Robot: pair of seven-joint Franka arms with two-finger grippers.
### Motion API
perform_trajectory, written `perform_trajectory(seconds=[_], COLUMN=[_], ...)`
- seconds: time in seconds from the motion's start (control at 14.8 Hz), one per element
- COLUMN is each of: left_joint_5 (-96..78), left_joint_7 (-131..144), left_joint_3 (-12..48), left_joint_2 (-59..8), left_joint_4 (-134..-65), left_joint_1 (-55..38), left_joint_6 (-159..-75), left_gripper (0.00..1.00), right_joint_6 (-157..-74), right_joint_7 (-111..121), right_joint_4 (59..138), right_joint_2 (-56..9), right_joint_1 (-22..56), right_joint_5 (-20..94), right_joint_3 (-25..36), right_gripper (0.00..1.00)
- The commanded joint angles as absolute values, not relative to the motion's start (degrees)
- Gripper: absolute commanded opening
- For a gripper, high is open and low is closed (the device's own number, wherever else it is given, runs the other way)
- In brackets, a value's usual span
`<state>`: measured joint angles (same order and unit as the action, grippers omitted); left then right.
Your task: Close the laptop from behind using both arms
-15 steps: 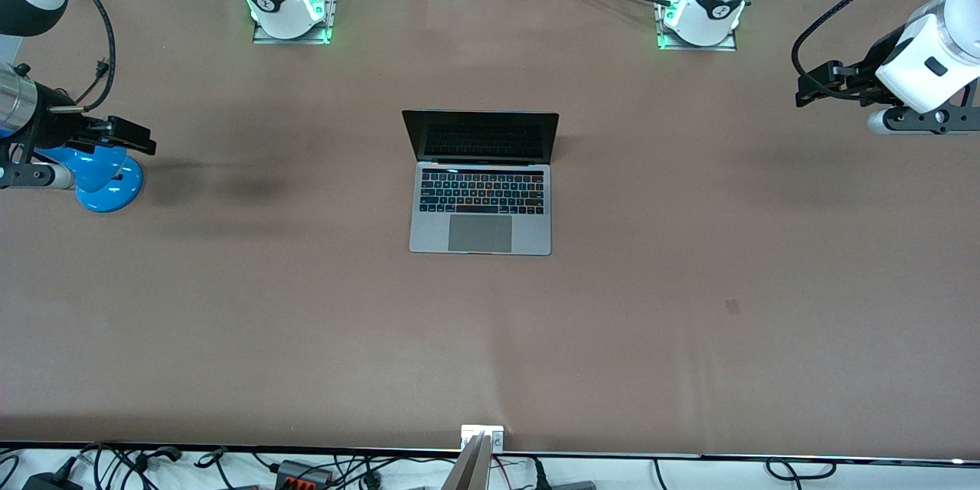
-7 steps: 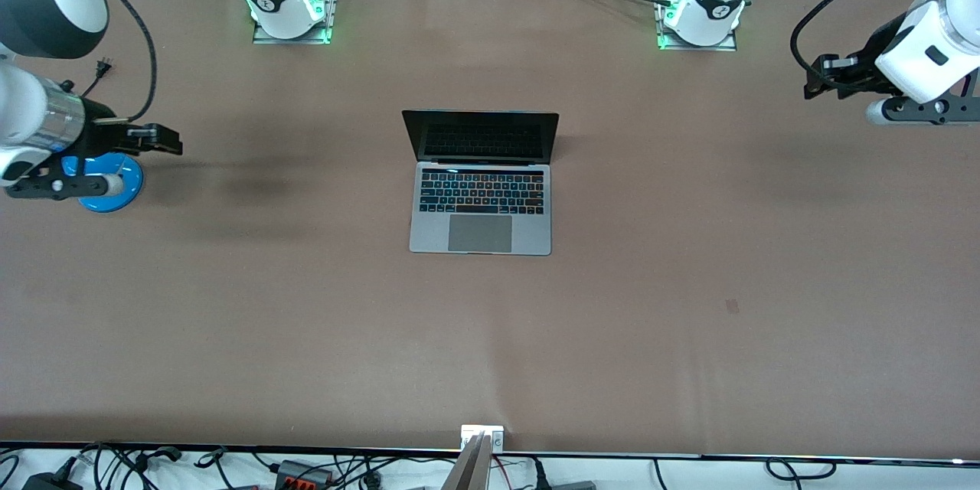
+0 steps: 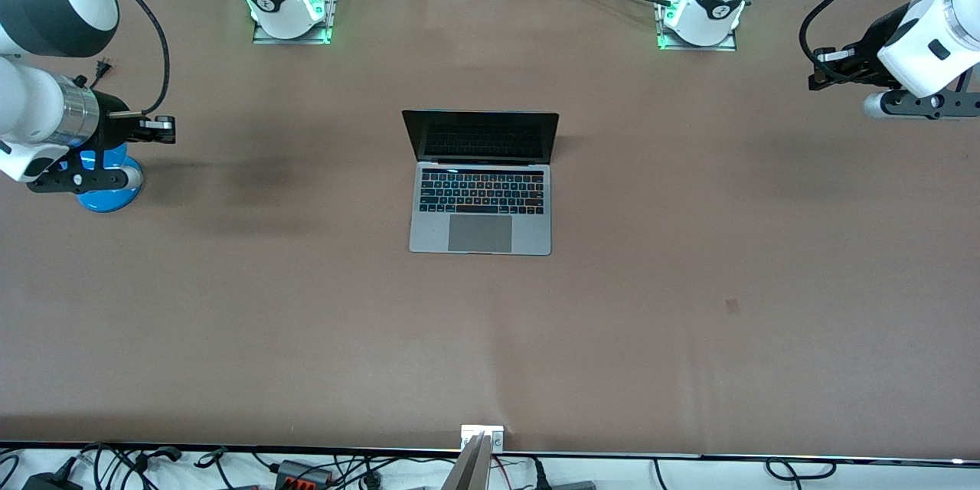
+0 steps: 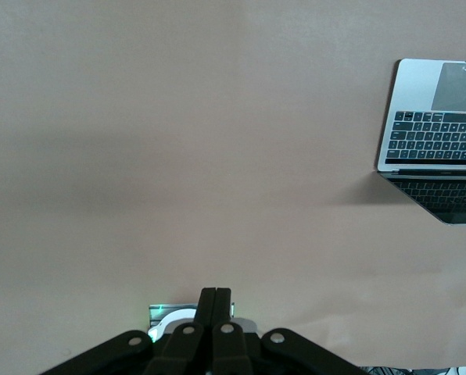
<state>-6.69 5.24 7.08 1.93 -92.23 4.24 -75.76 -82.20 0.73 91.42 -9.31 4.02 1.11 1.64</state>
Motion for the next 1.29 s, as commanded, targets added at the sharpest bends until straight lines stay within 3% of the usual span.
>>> perform_trajectory(seconds=[0.0,0.68,1.22], left_joint_5=[-7.56,-16.96,-22.75], left_joint_7=[4.66,11.78,13.44], left_joint_3=[7.47,13.62,18.54], left_joint_2=[1.23,0.09,3.24], left_joint_4=[-90.53,-93.34,-102.73], left_joint_1=[3.96,3.78,4.04], left_joint_6=[-74.7,-80.16,-82.52], left_gripper=[0.0,0.0,0.0], right_joint_6=[-80.43,-80.25,-81.12], right_joint_7=[1.49,1.67,0.79], right_joint_4=[91.93,92.9,93.42], right_joint_2=[-8.44,-7.74,-6.5], right_joint_1=[4.66,7.03,14.59], right_joint_5=[2.64,5.1,5.97], right_joint_3=[1.76,1.76,1.41], right_gripper=[0.0,0.0,0.0])
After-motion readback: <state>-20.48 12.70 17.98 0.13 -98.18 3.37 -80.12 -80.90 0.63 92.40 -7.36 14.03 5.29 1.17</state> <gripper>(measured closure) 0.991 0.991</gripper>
